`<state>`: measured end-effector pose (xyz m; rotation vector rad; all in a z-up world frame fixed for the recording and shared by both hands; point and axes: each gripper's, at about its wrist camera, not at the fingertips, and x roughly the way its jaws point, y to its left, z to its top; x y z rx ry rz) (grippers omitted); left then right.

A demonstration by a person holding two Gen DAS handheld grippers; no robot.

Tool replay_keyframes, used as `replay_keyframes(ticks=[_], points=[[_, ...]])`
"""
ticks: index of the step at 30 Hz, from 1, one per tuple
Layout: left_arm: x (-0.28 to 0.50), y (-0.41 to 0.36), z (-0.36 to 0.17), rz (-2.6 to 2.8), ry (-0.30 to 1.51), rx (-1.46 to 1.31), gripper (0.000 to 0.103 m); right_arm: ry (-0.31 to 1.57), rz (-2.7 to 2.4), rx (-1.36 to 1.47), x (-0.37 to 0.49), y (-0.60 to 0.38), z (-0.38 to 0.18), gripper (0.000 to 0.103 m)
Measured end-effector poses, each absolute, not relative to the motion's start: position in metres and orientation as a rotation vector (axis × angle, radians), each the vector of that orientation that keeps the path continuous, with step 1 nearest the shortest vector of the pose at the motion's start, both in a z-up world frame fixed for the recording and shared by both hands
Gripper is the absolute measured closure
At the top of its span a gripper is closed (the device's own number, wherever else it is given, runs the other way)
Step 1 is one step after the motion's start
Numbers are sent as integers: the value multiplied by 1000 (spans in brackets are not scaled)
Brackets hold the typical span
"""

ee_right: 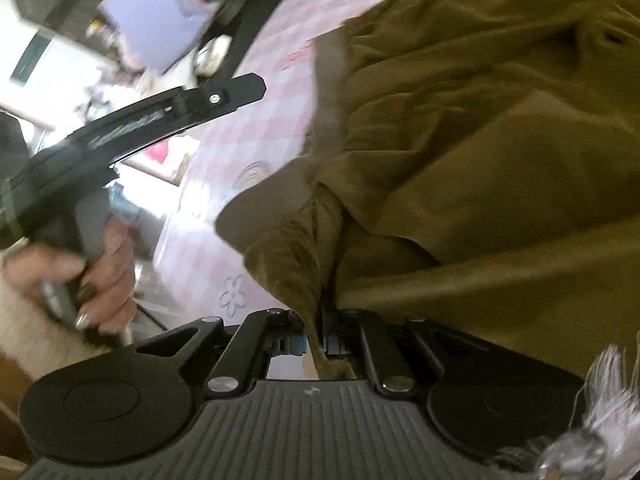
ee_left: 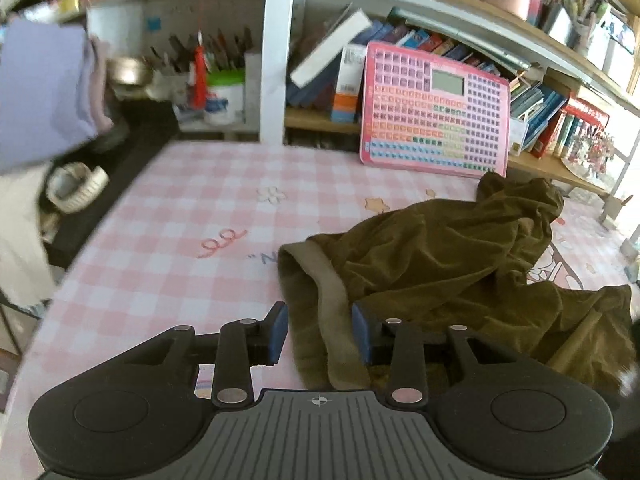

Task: Fold clothes
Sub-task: 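Lift the trousers with both grippers and shake them out over the mat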

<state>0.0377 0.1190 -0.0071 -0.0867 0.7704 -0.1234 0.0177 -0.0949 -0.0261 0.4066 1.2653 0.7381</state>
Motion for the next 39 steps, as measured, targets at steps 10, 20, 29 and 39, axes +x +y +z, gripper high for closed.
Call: replay_keyframes(ticks=[10, 20, 29, 39], points=[[96, 132, -47, -274, 866, -216, 74, 1191, 533, 373, -25, -87, -15, 65], [87, 172, -2, -391, 681, -426, 100, 1127, 416, 306, -38, -45, -7, 44], [110, 212, -59, -298, 874, -530, 90, 1131, 354, 279, -42, -32, -4, 36], [51, 197, -50, -389, 965, -505, 79, 1038, 230, 446, -43, -72, 15, 34]])
